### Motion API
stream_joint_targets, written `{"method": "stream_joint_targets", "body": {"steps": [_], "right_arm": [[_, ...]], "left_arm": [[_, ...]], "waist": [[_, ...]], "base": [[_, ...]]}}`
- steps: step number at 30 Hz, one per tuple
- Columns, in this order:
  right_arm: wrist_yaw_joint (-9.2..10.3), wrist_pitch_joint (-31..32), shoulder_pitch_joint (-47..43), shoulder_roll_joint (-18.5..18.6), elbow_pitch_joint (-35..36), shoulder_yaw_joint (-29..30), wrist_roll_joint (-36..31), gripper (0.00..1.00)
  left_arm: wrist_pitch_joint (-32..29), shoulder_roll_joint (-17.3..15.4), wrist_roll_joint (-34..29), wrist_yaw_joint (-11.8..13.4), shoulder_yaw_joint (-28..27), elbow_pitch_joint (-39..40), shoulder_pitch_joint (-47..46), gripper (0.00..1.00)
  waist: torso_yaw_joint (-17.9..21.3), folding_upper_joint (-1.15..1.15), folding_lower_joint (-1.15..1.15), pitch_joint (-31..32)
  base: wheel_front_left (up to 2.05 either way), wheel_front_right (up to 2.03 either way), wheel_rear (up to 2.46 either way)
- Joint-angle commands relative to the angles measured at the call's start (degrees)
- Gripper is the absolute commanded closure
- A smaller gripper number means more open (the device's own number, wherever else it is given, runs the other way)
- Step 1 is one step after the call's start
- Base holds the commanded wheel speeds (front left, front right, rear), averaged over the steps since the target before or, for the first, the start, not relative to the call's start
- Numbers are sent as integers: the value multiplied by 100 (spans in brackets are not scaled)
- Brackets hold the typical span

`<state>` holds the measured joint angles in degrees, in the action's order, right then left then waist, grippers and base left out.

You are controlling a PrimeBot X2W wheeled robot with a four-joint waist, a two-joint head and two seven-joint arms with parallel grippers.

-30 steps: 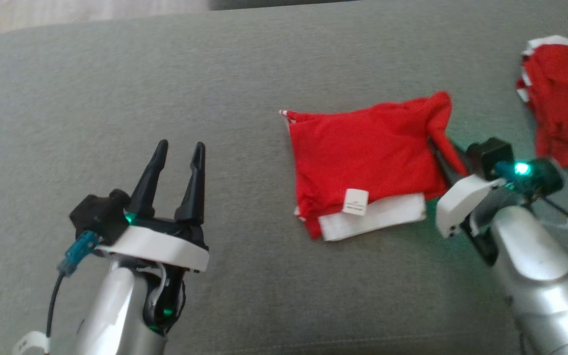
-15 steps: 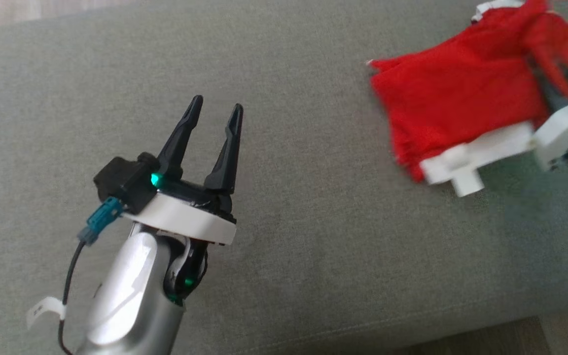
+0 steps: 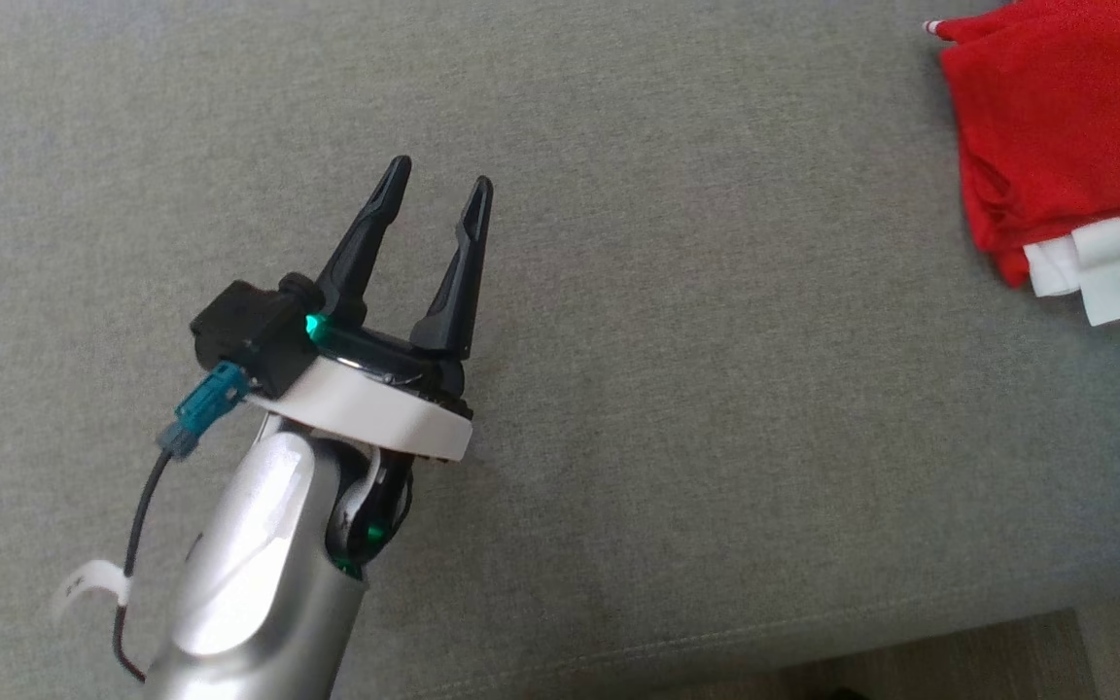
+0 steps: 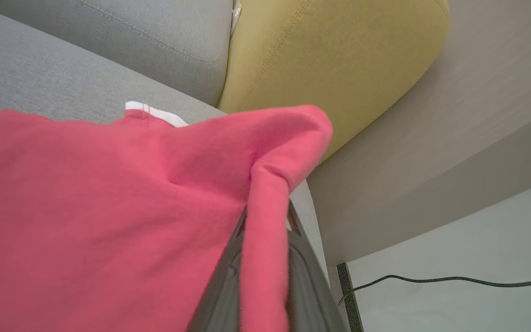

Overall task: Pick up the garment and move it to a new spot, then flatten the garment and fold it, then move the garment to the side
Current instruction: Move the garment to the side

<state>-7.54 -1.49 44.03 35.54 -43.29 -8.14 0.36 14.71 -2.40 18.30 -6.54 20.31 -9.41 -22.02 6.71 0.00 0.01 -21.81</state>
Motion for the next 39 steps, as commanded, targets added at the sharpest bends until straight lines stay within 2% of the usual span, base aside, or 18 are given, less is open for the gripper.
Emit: {"method": "stream_joint_targets", "body": {"steps": [1,4,6,7,15,21,30,35,39], "right_arm": [[5,-62,70,166,91,47,-47,100],[5,-88,57,93,-38,191,-106,99],[5,-127,47,37,-90,287,-151,16],[5,-139,41,3,-118,337,-160,0],[5,-329,-44,-212,-43,553,-337,0],[5,-573,-230,-623,462,523,-150,0],[5,-837,-1143,-1598,1819,479,766,0],[5,-957,-1865,-2255,2392,598,911,0],[5,-1063,-2417,-2752,2590,638,857,0]], "left_arm": [[29,-48,-32,-10,-155,170,-198,0],[29,-48,-43,-23,-163,150,-186,0],[29,-48,-51,-32,-167,136,-172,0],[29,-48,-53,-35,-172,130,-162,0],[29,-48,-57,-57,-235,63,-41,0],[29,-48,-4,-64,-354,92,110,0],[29,-48,100,16,-589,258,449,0],[29,-48,143,65,-717,302,740,0],[29,-48,187,97,-819,307,980,0]], "waist": [[-31,0,-1,-36],[-53,0,-1,-63],[-59,0,-1,-59],[-59,0,-1,-49],[-2,0,-1,209],[22,0,-1,576],[-87,0,-1,1126],[-203,0,-1,1398],[-285,0,-1,1567]], "base": [[0,0,0],[0,0,0],[0,0,0],[0,0,0],[0,0,0],[0,0,0],[0,0,0],[0,0,0],[0,0,0]]}}
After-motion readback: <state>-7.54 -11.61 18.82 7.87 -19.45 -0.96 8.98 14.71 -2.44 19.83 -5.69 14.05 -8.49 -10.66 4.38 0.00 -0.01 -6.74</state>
